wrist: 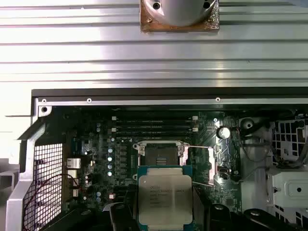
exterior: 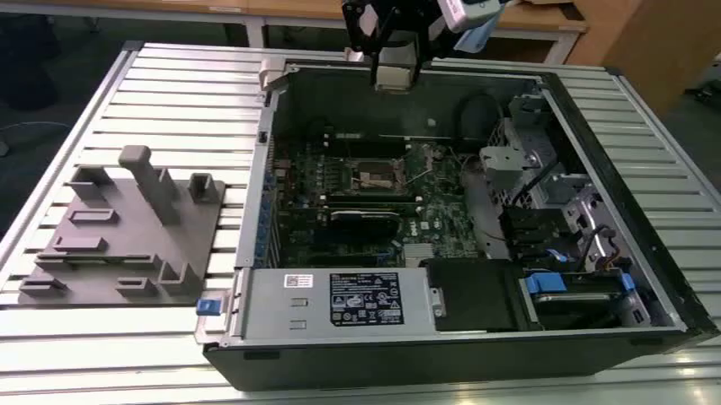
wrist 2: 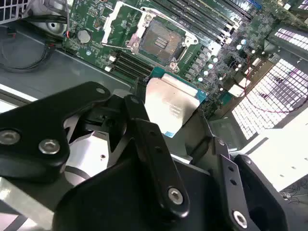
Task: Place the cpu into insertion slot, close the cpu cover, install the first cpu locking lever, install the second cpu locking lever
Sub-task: 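Place the cpu into insertion slot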
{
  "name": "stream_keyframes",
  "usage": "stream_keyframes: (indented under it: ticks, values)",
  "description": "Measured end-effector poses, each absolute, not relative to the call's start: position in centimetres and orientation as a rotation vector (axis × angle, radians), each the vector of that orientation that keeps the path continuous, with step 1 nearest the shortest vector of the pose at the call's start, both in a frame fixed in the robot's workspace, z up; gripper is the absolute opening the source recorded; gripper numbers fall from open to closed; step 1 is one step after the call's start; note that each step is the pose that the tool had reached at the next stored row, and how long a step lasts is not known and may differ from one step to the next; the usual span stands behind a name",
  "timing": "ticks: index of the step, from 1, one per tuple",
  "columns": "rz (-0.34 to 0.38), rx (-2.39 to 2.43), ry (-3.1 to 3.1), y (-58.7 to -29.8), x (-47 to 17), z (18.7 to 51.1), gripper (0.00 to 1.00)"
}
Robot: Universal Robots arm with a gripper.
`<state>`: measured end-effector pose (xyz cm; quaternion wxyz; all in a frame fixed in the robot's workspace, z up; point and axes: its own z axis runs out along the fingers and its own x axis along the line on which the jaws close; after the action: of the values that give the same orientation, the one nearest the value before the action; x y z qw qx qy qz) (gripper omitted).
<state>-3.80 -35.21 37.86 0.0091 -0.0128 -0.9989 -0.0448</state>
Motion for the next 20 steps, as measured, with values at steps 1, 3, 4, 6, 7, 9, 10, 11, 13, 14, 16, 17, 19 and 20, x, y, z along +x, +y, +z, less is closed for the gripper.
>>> stream_keyframes:
  ticks: [1, 3, 4, 6, 7, 9, 10, 11, 13, 14, 16, 17, 19, 20]
  values:
    - [-0.14, -0.04, -3.12, -35.2, -3.8, 37.9, 0.54]
    - [-0.14, -0.04, -3.12, -35.2, -3.8, 37.9, 0.54]
    - [-0.14, -0.04, -3.12, -35.2, -3.8, 37.9, 0.54]
    - [-0.14, -0.04, -3.12, -35.2, -3.8, 37.9, 0.54]
    - [-0.14, -0.04, -3.12, -35.2, -3.8, 37.9, 0.54]
    - [-0.14, -0.04, -3.12, -35.2, -3.8, 37.9, 0.54]
    - [-0.14, -0.04, -3.12, -35.2, -3.8, 37.9, 0.54]
    - [-0.14, -0.04, -3.12, -35.2, -3.8, 37.9, 0.54]
    - [-0.14, -0.04, -3.12, -35.2, -3.8, 37.8, 0.54]
    - [-0.141, -0.04, -3.12, -35.2, -3.8, 37.7, 0.54]
    - [-0.14, -0.04, -3.12, -35.2, -3.8, 37.4, 0.54]
    - [-0.14, -0.04, -3.12, -35.2, -3.8, 37.3, 0.54]
    - [-0.14, -0.04, -3.12, -35.2, -3.8, 37.0, 0.54]
    - [-0.14, -0.04, -3.12, -35.2, -3.8, 36.8, 0.54]
